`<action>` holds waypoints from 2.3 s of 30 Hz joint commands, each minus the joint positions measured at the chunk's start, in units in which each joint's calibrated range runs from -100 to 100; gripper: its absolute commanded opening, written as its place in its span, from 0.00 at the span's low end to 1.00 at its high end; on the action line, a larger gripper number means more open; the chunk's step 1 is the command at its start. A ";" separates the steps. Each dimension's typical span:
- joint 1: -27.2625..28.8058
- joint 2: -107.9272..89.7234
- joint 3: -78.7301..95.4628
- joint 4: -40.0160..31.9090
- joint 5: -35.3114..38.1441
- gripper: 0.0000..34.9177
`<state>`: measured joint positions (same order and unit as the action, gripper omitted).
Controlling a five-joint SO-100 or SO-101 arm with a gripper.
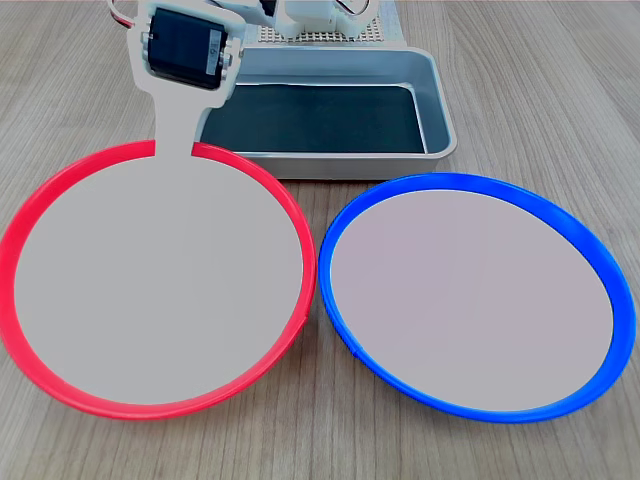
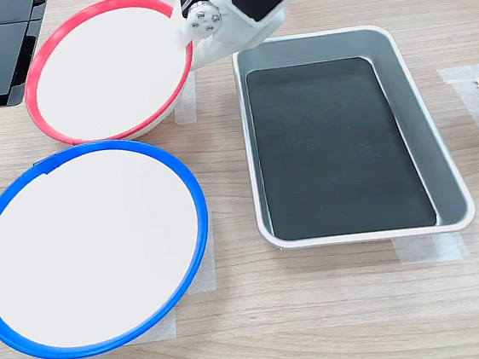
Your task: Lift the stacked dish and set it down on the table.
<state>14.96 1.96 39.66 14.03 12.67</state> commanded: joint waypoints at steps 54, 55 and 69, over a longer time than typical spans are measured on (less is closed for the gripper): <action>-12.74 -101.02 60.34 33.39 -12.21 0.01; -12.84 -101.02 60.34 33.39 -12.16 0.01; -12.37 -101.02 60.34 33.39 -12.45 0.01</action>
<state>2.57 -98.81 100.00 47.31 0.46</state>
